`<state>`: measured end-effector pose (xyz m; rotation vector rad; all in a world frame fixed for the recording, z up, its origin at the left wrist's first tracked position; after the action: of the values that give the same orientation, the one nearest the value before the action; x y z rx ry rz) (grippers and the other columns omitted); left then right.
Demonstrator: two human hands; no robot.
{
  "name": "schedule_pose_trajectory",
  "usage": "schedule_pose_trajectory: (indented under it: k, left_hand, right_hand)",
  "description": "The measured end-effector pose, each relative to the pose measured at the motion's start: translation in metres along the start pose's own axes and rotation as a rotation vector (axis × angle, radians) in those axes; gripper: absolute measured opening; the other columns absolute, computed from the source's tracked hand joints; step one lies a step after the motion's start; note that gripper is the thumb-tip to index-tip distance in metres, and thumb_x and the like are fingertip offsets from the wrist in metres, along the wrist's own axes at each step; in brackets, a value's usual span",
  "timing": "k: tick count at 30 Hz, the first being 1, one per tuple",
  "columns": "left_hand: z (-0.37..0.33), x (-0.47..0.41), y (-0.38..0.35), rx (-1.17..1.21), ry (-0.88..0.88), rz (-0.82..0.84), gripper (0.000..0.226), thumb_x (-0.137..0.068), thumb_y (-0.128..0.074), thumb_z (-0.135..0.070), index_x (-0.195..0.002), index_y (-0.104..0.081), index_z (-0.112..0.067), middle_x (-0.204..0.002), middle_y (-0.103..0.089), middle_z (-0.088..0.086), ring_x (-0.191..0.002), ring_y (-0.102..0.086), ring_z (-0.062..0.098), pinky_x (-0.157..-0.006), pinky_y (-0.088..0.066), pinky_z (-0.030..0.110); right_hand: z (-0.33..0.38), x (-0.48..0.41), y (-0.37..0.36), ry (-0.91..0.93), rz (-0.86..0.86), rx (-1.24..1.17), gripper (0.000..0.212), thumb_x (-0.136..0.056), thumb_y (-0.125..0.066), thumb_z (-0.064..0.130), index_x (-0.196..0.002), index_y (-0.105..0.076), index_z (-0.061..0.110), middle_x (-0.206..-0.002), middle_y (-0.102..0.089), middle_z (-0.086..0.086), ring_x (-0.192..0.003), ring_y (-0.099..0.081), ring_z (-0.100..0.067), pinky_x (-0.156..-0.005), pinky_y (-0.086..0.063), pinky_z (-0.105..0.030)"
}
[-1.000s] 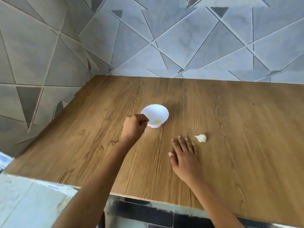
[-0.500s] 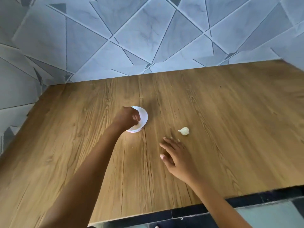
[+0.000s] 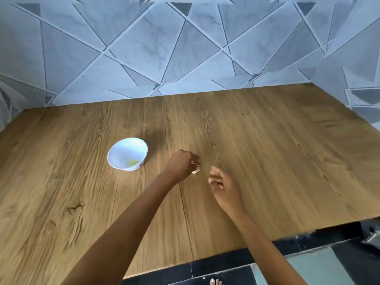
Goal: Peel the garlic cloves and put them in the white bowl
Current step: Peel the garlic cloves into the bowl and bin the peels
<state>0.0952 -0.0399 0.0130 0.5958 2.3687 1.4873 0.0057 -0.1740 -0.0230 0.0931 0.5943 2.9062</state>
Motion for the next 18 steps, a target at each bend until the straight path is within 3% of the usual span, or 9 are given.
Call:
schedule_pose_trajectory:
  k: [4, 6, 8, 10, 12, 15, 18]
  left_hand:
    - [0.005, 0.004, -0.001, 0.273, 0.105, -0.052, 0.014, -0.082, -0.069, -0.009, -0.096, -0.072, -0.005, -0.095, -0.071, 0.006, -0.089, -0.065, 0.018, -0.083, -0.051, 0.033]
    - [0.000, 0.013, 0.000, 0.571, 0.179, -0.124, 0.011, -0.080, -0.071, -0.006, -0.090, -0.071, -0.003, -0.087, -0.070, 0.008, -0.082, -0.066, 0.019, -0.080, -0.053, 0.034]
    - [-0.004, 0.019, -0.001, 0.723, 0.213, -0.194, 0.011, -0.079, -0.072, -0.006, -0.090, -0.072, -0.005, -0.087, -0.071, 0.007, -0.083, -0.068, 0.021, -0.081, -0.056, 0.032]
    - [-0.008, 0.023, 0.001, 0.736, 0.207, -0.212, 0.012, -0.080, -0.073, -0.009, -0.091, -0.074, -0.010, -0.087, -0.073, 0.004, -0.085, -0.069, 0.017, -0.080, -0.056, 0.028]
    - [-0.009, 0.025, 0.004, 0.742, 0.196, -0.192, 0.012, -0.081, -0.072, -0.013, -0.092, -0.075, -0.014, -0.086, -0.074, 0.000, -0.084, -0.070, 0.014, -0.080, -0.056, 0.028]
    - [-0.009, 0.029, 0.006, 0.658, 0.197, -0.198, 0.014, -0.080, -0.074, -0.018, -0.093, -0.075, -0.014, -0.084, -0.074, 0.000, -0.080, -0.071, 0.015, -0.080, -0.057, 0.038]
    - [-0.004, 0.034, 0.008, 0.745, 0.207, -0.149, 0.016, -0.080, -0.074, -0.016, -0.095, -0.074, -0.010, -0.087, -0.074, 0.007, -0.083, -0.071, 0.022, -0.084, -0.056, 0.045]
  right_hand:
    - [0.004, -0.013, -0.002, -0.217, 0.118, -0.357, 0.041, -0.093, -0.056, 0.009, -0.133, -0.048, 0.010, -0.123, -0.059, 0.000, -0.105, -0.058, -0.009, -0.092, -0.047, -0.022]
    - [0.009, -0.019, -0.004, -0.265, 0.185, -0.516, 0.037, -0.093, -0.057, 0.012, -0.130, -0.052, 0.012, -0.116, -0.062, -0.004, -0.100, -0.062, -0.011, -0.088, -0.051, -0.023]
    - [0.014, -0.025, -0.004, -0.255, 0.227, -0.616, 0.027, -0.091, -0.060, 0.018, -0.118, -0.062, 0.018, -0.113, -0.065, -0.006, -0.101, -0.065, -0.015, -0.081, -0.054, -0.021]
    - [0.014, -0.030, -0.001, -0.197, 0.226, -0.648, 0.019, -0.088, -0.062, 0.018, -0.106, -0.066, 0.023, -0.108, -0.069, -0.003, -0.101, -0.066, -0.017, -0.078, -0.053, -0.018]
    - [0.012, -0.033, 0.001, -0.122, 0.232, -0.621, 0.025, -0.089, -0.062, 0.017, -0.113, -0.064, 0.016, -0.102, -0.071, 0.002, -0.098, -0.068, -0.016, -0.077, -0.052, -0.016]
    - [0.010, -0.035, 0.001, -0.052, 0.242, -0.549, 0.032, -0.091, -0.059, 0.014, -0.123, -0.058, 0.007, -0.097, -0.071, 0.008, -0.093, -0.069, -0.011, -0.076, -0.052, -0.014]
    - [0.008, -0.034, -0.003, -0.028, 0.289, -0.504, 0.033, -0.092, -0.057, 0.015, -0.125, -0.057, 0.008, -0.093, -0.070, 0.014, -0.090, -0.070, -0.010, -0.078, -0.052, -0.014]
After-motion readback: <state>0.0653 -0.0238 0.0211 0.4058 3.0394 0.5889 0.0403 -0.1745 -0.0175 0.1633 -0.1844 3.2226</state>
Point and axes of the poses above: each hand's wrist, its own x-axis away from the middle knuckle, its own y-axis out of the back of the hand, z = x × y, the point moved 2 cm from there along -x, towards the middle knuckle
